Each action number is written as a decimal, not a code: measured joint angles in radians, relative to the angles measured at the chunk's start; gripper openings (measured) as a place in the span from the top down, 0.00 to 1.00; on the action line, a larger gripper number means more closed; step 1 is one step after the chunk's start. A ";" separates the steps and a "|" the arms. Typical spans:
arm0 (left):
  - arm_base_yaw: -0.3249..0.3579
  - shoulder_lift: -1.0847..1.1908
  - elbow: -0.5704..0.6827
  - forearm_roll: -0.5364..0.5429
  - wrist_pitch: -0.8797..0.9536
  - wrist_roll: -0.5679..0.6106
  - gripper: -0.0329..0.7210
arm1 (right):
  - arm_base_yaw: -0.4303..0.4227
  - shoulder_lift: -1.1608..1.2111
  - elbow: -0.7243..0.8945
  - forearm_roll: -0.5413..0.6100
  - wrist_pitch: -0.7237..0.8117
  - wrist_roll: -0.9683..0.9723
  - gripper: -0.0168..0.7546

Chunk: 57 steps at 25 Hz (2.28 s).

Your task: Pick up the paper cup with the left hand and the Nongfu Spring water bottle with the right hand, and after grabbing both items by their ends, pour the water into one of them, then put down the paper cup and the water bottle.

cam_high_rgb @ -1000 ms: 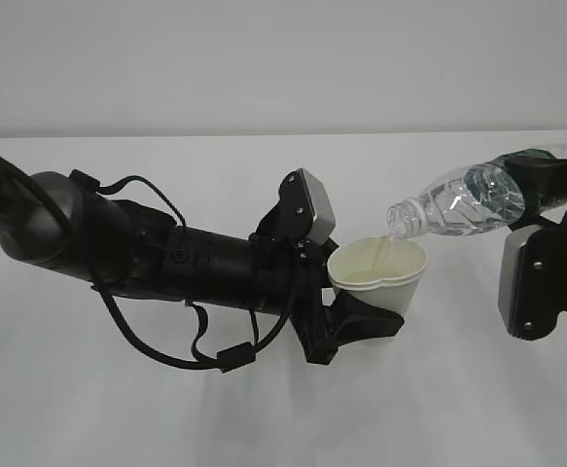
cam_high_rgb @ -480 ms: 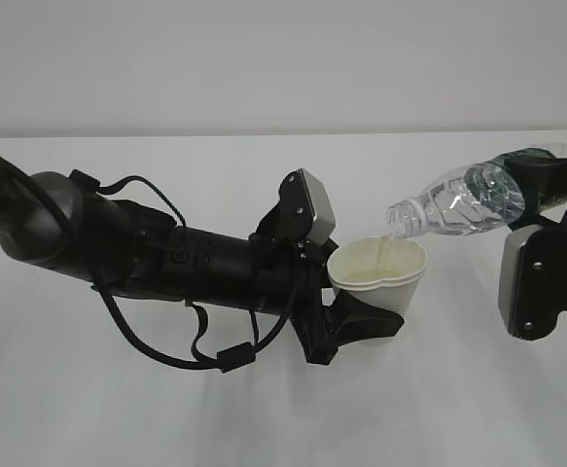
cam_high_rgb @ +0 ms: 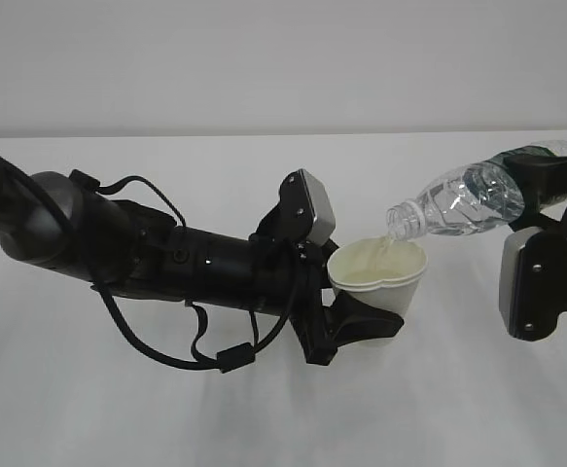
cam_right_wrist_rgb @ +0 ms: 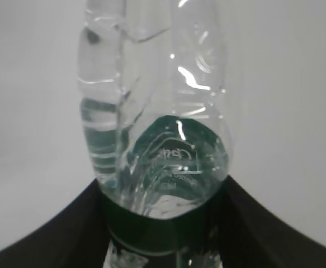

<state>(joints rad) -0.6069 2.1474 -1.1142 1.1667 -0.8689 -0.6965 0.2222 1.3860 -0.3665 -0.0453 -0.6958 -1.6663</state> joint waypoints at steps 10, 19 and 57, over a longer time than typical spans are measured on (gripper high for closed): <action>0.000 0.000 0.000 0.002 0.000 0.000 0.37 | 0.000 0.000 0.000 0.000 0.000 -0.002 0.46; 0.000 0.000 0.000 0.002 0.000 0.000 0.37 | 0.000 0.000 0.000 0.000 -0.001 -0.002 0.46; 0.000 0.004 0.000 0.005 0.002 0.000 0.37 | 0.000 0.000 0.000 0.000 -0.005 -0.004 0.46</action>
<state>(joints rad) -0.6069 2.1513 -1.1142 1.1718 -0.8667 -0.6965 0.2222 1.3860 -0.3665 -0.0453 -0.7007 -1.6702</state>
